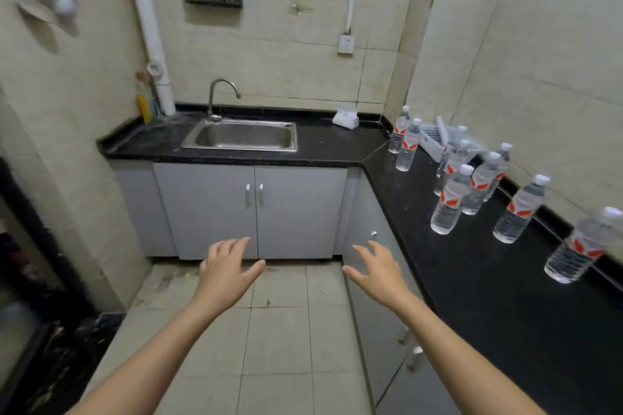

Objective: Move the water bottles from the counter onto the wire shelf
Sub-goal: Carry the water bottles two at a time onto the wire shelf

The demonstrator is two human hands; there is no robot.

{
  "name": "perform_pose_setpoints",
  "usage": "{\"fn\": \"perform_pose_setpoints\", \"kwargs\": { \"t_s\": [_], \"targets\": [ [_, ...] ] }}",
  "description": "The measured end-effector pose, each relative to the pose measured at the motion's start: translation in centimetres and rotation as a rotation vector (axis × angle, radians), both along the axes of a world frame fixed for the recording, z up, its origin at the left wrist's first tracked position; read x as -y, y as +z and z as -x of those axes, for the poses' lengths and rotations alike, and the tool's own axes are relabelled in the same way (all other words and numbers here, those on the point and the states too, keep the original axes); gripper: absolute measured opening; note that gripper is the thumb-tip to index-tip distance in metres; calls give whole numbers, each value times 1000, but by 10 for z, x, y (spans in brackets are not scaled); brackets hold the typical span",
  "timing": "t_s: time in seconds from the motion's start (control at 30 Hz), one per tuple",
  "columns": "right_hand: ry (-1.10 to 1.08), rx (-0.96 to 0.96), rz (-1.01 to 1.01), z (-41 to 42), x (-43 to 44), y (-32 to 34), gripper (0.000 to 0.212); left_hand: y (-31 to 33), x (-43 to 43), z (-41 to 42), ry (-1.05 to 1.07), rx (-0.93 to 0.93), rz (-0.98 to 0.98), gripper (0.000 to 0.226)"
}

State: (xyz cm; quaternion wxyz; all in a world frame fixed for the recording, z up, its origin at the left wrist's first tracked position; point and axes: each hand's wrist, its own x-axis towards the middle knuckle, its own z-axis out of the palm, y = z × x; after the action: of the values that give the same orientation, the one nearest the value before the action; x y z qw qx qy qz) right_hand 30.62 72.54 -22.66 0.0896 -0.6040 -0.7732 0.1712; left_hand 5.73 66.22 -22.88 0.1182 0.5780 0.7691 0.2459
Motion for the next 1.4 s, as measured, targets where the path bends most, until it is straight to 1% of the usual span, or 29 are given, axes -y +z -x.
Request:
{"fn": "perform_pose_setpoints", "kwargs": {
  "t_s": [0.1,0.23,0.33,0.43,0.5,0.57,0.8,0.93,1.1,1.3,1.4],
  "targets": [
    [8,-12,26,8,-42,-3,57,-6,-32,12,60,82,-14,55],
    [53,-7,88,29,-86,-18,56,-32,-62,41,152,163,64,55],
    [62,9,97,53,-124,-31,55,-52,-86,72,210,216,111,56],
    [62,17,120,83,-163,-42,56,-67,-121,109,250,242,133,67],
    [66,29,127,102,-190,-48,56,-73,-152,131,275,256,146,58],
    [35,23,126,118,-219,-50,56,-74,-187,152,278,269,131,53],
    [-122,-21,137,158,-293,-49,55,-73,-304,207,196,275,149,53],
    [-195,6,191,152,-311,-60,55,-91,-353,196,104,299,246,53],
    [-342,-12,200,112,-353,-65,55,-104,-427,147,-65,310,317,53],
    [-506,-130,126,43,-431,-73,53,-91,-529,69,-228,317,270,51],
    [-577,-206,93,13,-480,-74,53,-84,-581,44,-250,299,243,52]
  ]
}}
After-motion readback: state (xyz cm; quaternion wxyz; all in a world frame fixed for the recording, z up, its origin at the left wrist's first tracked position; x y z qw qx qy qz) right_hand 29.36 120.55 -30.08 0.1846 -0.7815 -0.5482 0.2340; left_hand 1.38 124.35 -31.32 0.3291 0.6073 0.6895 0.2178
